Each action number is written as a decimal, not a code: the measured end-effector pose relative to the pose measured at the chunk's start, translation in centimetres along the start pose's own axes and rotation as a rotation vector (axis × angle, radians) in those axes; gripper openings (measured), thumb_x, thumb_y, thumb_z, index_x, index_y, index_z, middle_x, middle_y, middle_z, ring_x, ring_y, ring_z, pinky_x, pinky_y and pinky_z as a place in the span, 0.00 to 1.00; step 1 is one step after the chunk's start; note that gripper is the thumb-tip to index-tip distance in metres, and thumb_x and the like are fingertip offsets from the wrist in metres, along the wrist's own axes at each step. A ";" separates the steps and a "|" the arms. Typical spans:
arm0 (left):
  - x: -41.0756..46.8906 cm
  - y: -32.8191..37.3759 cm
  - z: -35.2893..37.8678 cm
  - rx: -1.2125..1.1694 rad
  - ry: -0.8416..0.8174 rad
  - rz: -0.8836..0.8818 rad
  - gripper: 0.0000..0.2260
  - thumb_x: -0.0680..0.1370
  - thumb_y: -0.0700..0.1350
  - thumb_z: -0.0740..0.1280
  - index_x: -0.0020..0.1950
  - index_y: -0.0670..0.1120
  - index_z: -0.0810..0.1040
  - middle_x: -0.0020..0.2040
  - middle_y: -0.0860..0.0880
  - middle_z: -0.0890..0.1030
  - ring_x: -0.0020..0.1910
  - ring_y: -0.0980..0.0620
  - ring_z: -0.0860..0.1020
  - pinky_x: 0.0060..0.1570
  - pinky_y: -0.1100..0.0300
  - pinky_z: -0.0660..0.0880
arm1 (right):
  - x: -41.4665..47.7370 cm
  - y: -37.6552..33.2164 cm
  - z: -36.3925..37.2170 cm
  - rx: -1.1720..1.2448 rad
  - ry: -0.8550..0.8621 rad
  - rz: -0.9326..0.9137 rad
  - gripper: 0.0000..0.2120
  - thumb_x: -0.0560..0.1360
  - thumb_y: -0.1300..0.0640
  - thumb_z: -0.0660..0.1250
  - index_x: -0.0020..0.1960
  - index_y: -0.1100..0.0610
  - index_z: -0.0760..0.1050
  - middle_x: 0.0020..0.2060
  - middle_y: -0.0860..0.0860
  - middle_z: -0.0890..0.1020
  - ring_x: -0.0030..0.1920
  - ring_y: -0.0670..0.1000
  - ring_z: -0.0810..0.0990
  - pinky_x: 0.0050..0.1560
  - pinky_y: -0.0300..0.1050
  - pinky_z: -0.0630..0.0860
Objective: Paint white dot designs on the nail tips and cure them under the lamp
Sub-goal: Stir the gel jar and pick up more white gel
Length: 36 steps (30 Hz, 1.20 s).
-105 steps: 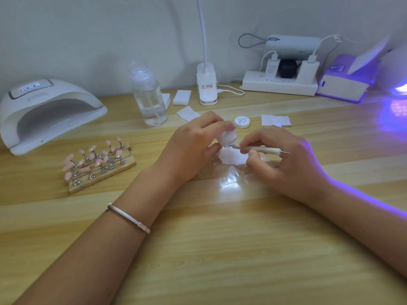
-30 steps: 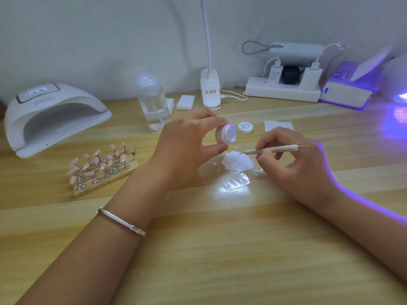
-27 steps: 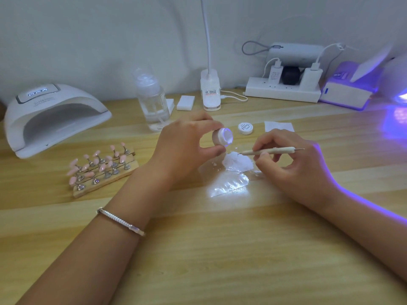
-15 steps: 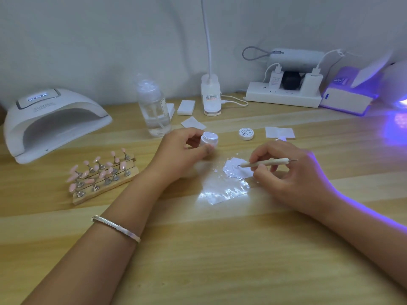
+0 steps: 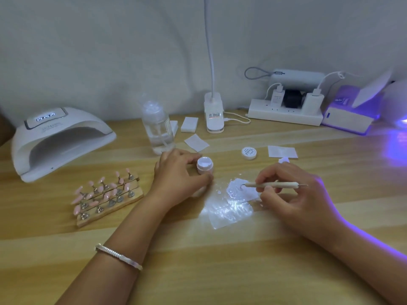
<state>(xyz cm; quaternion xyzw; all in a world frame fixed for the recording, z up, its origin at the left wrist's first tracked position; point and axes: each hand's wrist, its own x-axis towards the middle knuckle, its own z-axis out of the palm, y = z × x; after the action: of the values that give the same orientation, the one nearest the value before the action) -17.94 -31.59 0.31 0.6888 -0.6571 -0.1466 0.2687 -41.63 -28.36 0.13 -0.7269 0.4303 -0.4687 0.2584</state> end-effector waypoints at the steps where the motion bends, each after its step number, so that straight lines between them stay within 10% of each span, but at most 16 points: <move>1: 0.0 0.3 -0.2 -0.037 -0.004 0.003 0.28 0.67 0.63 0.70 0.66 0.57 0.77 0.61 0.56 0.73 0.67 0.52 0.64 0.66 0.58 0.59 | 0.0 0.1 0.0 0.015 -0.004 0.008 0.07 0.68 0.60 0.66 0.41 0.51 0.79 0.38 0.45 0.81 0.39 0.52 0.81 0.34 0.56 0.81; 9: 4.6 6.8 0.5 0.263 -0.022 0.293 0.24 0.74 0.60 0.68 0.69 0.54 0.75 0.63 0.53 0.78 0.65 0.49 0.70 0.64 0.54 0.62 | 0.4 -0.3 -0.3 -0.013 -0.025 -0.073 0.06 0.68 0.53 0.63 0.40 0.49 0.79 0.37 0.44 0.80 0.37 0.46 0.78 0.33 0.32 0.73; 15: 8.2 9.5 3.1 0.462 -0.245 0.314 0.19 0.73 0.61 0.69 0.60 0.56 0.79 0.57 0.56 0.81 0.59 0.52 0.76 0.61 0.54 0.63 | 0.5 0.1 -0.5 -0.038 -0.039 -0.096 0.05 0.67 0.53 0.64 0.40 0.50 0.79 0.35 0.44 0.79 0.36 0.46 0.77 0.36 0.39 0.74; 36: 1.3 1.1 -3.6 -0.164 0.106 0.096 0.10 0.70 0.44 0.77 0.51 0.49 0.85 0.44 0.58 0.84 0.45 0.66 0.79 0.41 0.79 0.67 | 0.5 -0.2 -0.4 0.048 -0.005 -0.069 0.06 0.68 0.51 0.64 0.41 0.46 0.80 0.36 0.45 0.81 0.38 0.46 0.80 0.33 0.36 0.74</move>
<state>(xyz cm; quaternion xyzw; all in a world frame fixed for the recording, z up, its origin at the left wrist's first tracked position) -16.70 -32.18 4.07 0.6390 -0.6601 -0.1499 0.3654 -41.81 -28.65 0.63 -0.7361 0.3933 -0.4855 0.2605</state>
